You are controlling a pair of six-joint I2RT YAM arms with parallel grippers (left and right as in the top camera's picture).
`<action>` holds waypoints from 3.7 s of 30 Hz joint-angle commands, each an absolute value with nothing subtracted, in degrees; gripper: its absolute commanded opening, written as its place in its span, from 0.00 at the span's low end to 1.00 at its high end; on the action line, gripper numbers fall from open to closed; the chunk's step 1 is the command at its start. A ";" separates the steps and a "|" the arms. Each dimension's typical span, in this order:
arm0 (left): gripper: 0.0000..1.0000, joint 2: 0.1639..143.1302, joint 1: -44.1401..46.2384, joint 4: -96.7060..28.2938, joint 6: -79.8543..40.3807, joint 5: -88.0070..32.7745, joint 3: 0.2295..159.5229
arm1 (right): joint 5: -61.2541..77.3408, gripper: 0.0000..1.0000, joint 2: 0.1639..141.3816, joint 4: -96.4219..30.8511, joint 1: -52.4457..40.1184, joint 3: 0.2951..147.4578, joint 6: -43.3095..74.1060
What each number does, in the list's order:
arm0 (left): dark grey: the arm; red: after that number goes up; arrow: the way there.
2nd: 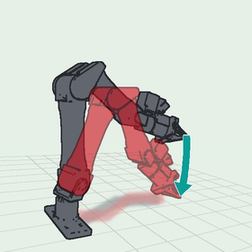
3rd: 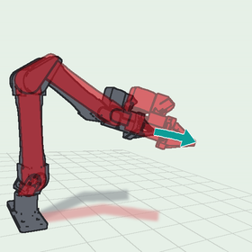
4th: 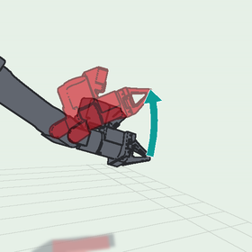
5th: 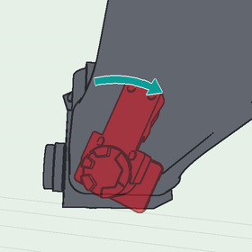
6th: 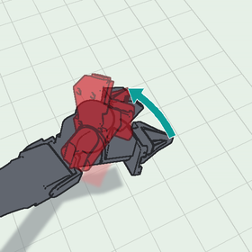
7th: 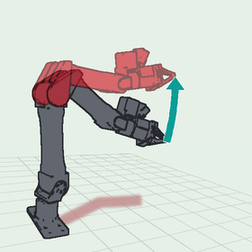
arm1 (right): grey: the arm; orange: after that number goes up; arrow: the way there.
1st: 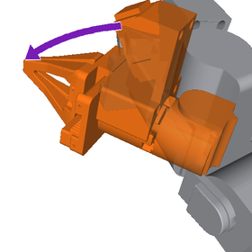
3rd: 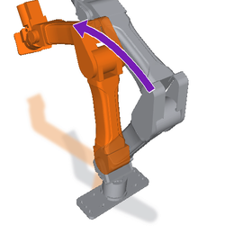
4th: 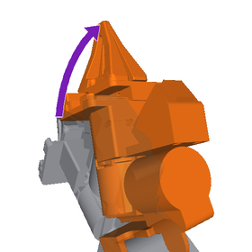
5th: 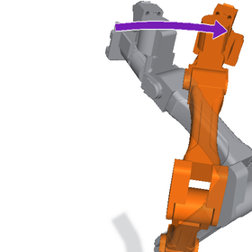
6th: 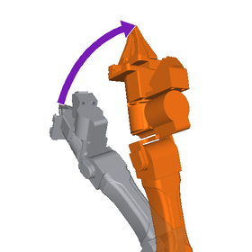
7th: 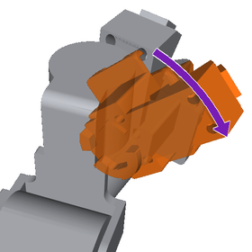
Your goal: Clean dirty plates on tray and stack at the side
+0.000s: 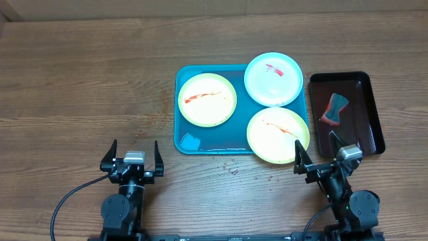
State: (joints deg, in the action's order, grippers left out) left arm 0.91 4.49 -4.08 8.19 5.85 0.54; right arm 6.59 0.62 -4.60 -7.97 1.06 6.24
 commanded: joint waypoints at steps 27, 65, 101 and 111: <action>1.00 0.25 4.43 -4.01 9.63 5.74 0.27 | 6.04 1.00 0.14 -4.36 -8.25 0.45 6.57; 1.00 0.25 4.43 -3.75 9.45 4.54 0.27 | 7.79 1.00 0.14 -3.77 -8.25 0.49 9.96; 1.00 67.42 4.54 -40.51 2.26 -24.10 68.84 | 9.93 1.00 46.68 -38.76 -8.21 57.52 11.99; 1.00 78.98 4.54 -45.01 -5.87 -24.27 74.83 | 10.81 1.00 70.83 -59.59 -5.39 81.14 11.99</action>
